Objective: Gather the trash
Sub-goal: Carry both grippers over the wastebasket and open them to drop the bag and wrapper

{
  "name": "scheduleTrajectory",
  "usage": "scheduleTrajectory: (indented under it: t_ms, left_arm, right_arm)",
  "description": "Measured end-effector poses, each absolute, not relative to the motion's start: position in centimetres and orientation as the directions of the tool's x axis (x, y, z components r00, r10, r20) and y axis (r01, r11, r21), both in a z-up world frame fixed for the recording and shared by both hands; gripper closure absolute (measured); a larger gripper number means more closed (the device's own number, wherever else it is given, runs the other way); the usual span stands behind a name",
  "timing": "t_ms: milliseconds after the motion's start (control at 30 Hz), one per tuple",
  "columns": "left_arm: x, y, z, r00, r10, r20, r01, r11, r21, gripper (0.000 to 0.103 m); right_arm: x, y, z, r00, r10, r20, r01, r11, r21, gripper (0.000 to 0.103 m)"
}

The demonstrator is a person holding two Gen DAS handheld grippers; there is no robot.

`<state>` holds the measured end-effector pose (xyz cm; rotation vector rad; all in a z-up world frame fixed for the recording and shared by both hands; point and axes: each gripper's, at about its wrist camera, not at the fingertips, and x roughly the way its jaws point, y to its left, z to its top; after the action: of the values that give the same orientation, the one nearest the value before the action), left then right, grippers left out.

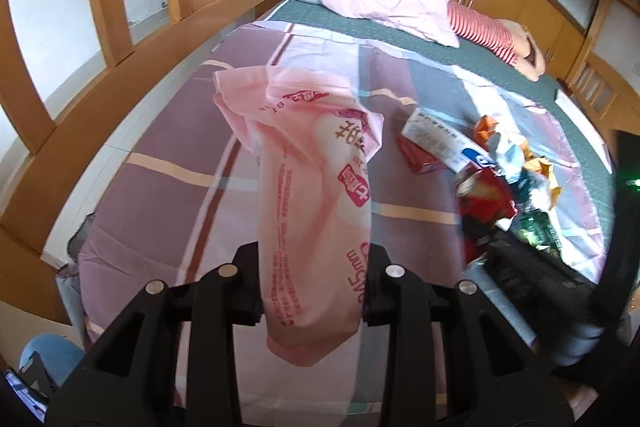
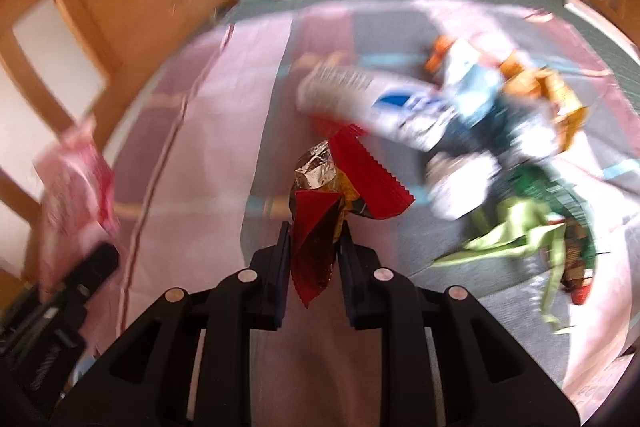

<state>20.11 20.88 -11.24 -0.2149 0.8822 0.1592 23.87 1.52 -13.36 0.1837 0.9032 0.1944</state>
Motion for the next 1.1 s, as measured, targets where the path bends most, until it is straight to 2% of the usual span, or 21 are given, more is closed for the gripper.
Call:
scheduleTrajectory:
  t_ms: [100,167,267,367,433,533,600,667,733,833,900,967,1000,1033,1100]
  left_arm:
    - [20.2,20.3,-11.0,0.635,-0.040,-0.772,-0.170,0.967,-0.190,0.069]
    - [20.2,19.4,-11.0,0.634,-0.107,-0.766,-0.120,0.965,-0.234,0.069]
    - [20.0,17.7,-11.1,0.619,-0.220,-0.754,-0.034,0.952,-0.305,0.069]
    - [19.7,15.3,-11.1,0.574,-0.363,-0.734,0.072,0.916,-0.396,0.069]
    - [19.1,13.1,-10.8,0.540,-0.454,-0.709,0.147,0.880,-0.451,0.069]
    - [17.9,9.0,-10.1,0.489,-0.563,-0.667,0.267,0.824,-0.500,0.069]
    - [16.8,5.9,-9.8,0.434,-0.635,-0.639,0.352,0.772,-0.528,0.069]
    - [15.3,2.4,-9.6,0.359,-0.701,-0.617,0.434,0.710,-0.554,0.069]
    - [13.6,-1.0,-9.9,0.283,-0.741,-0.609,0.498,0.656,-0.566,0.069]
    - [11.0,-6.4,-10.7,0.150,-0.779,-0.609,0.592,0.564,-0.575,0.069]
    - [9.1,-10.1,-11.3,0.076,-0.780,-0.621,0.648,0.512,-0.564,0.069]
    - [7.3,-13.3,-11.9,0.012,-0.774,-0.633,0.708,0.454,-0.541,0.057]
    - [6.6,-14.6,-12.2,-0.008,-0.762,-0.647,0.732,0.437,-0.523,0.038]
    - [6.1,-15.3,-12.3,-0.008,-0.751,-0.661,0.746,0.435,-0.504,0.026]
    - [5.8,-15.5,-12.3,0.015,-0.728,-0.685,0.760,0.454,-0.465,0.021]
  right_arm:
    - [20.3,-2.8,-9.9,0.718,0.223,-0.660,-0.053,0.962,0.267,0.080]
    - [17.9,-5.9,-7.9,0.739,0.205,-0.642,-0.034,0.963,0.268,0.080]
    - [14.7,-10.1,-5.8,0.725,0.152,-0.672,0.002,0.975,0.223,0.080]
    - [11.0,-14.7,-5.0,0.707,0.024,-0.707,0.085,0.989,0.118,0.080]
    - [8.8,-17.6,-5.3,0.667,-0.067,-0.742,0.162,0.985,0.056,0.080]
    - [5.6,-22.2,-7.5,0.549,-0.116,-0.828,0.265,0.963,0.040,0.080]
    - [3.5,-24.8,-10.2,0.415,-0.118,-0.902,0.326,0.945,0.027,0.075]
    - [1.7,-26.9,-12.1,0.312,-0.088,-0.946,0.383,0.923,0.040,0.053]
    - [-0.2,-29.4,-11.7,0.340,-0.079,-0.937,0.474,0.875,0.098,0.049]
    - [-3.0,-33.1,-8.6,0.425,-0.193,-0.884,0.613,0.781,0.124,0.042]
    - [-4.5,-34.5,-6.5,0.488,-0.225,-0.843,0.642,0.747,0.173,0.038]
    - [-5.3,-35.0,-5.1,0.526,-0.245,-0.814,0.646,0.738,0.196,0.034]
    - [-5.3,-35.0,-4.7,0.535,-0.254,-0.806,0.645,0.739,0.194,0.033]
    - [-5.5,-34.9,-4.5,0.544,-0.262,-0.797,0.641,0.743,0.194,0.032]
    - [-5.5,-34.3,-4.1,0.571,-0.273,-0.774,0.628,0.753,0.197,0.031]
